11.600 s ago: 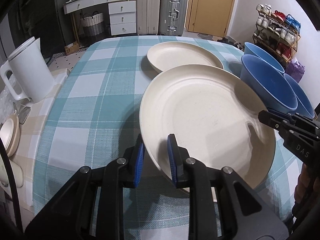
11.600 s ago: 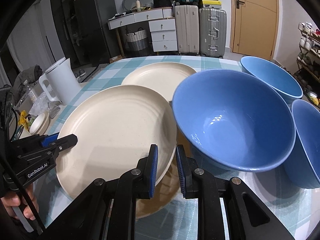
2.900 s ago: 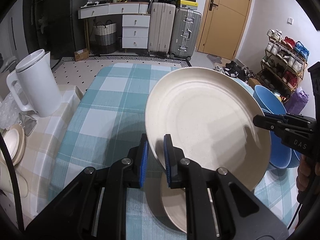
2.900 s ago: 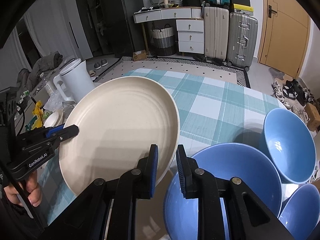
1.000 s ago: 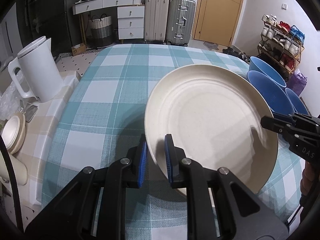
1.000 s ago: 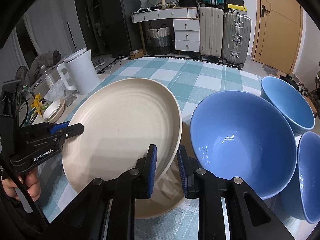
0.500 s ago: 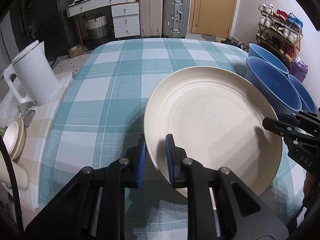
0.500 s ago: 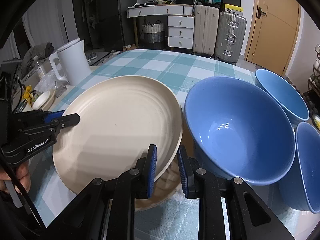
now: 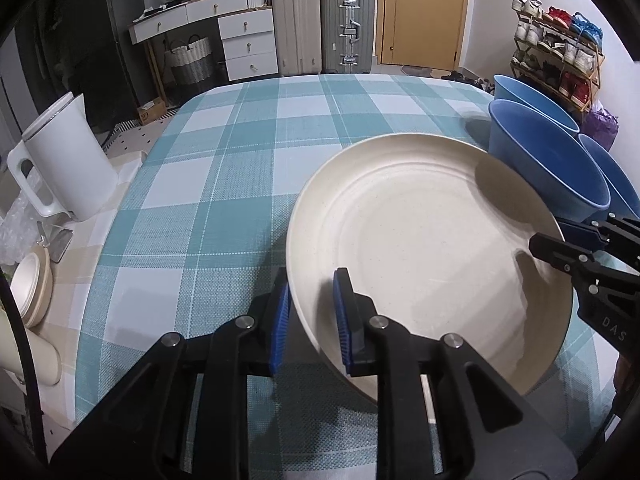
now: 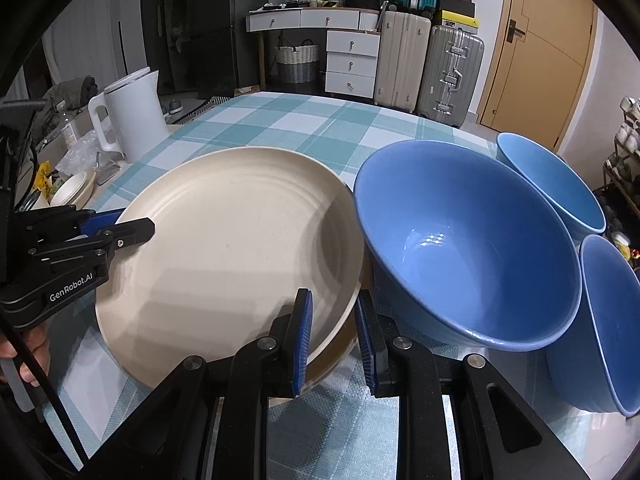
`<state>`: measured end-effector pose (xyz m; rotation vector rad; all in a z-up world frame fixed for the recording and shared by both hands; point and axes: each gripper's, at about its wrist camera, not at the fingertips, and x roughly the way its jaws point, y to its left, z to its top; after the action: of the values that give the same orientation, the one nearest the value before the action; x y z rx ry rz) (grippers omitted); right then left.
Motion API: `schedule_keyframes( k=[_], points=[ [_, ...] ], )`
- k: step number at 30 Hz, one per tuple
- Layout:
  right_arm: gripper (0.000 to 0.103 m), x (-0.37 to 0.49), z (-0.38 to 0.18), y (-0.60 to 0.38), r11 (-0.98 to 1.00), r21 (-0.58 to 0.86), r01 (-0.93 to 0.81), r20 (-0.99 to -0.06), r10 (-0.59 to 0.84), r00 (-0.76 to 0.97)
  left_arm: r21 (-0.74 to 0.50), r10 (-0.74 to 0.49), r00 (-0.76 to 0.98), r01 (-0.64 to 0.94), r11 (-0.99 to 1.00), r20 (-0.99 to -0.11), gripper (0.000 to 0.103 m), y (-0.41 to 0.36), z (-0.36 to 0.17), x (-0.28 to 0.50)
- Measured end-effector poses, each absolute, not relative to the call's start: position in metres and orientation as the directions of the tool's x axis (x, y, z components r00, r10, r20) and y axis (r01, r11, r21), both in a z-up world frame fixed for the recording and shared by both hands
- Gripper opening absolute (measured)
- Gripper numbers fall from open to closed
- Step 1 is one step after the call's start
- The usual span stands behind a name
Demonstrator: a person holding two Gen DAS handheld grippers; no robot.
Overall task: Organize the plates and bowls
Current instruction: 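Lower the cream plates onto the plate stack and open both tools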
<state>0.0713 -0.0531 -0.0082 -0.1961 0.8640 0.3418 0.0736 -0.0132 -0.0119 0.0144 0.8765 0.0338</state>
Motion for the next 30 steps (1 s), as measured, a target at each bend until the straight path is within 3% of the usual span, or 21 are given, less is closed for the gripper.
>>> schedule_keyframes(
  k=[22,25,27,29,30],
  points=[
    [0.024,0.069,-0.017,-0.053,0.932,-0.069,-0.356,-0.769,0.177,0.615,0.076,0.067,0.638,-0.013,0.997,-0.767,0.020,-0.024,-0.022,0.076],
    [0.025,0.069,-0.019,-0.053,0.933,-0.073,-0.353,-0.772,0.171,0.612,0.072,0.054,0.634,0.002,0.997,-0.771,0.026,-0.025,-0.023,0.078],
    [0.029,0.068,-0.019,-0.055,0.933,-0.066,-0.353,-0.774,0.175,0.608,0.054,0.033,0.627,0.014,0.998,-0.778,0.040,-0.026,-0.024,0.077],
    [0.038,0.067,-0.018,-0.055,0.931,-0.052,-0.362,-0.769,0.194,0.609,0.029,0.006,0.622,0.026,0.999,-0.783,0.047,-0.026,-0.024,0.077],
    [0.051,0.066,-0.016,-0.056,0.930,-0.043,-0.365,-0.765,0.204,0.610,0.029,0.006,0.622,0.027,0.999,-0.783,0.054,-0.027,-0.024,0.076]
  ],
)
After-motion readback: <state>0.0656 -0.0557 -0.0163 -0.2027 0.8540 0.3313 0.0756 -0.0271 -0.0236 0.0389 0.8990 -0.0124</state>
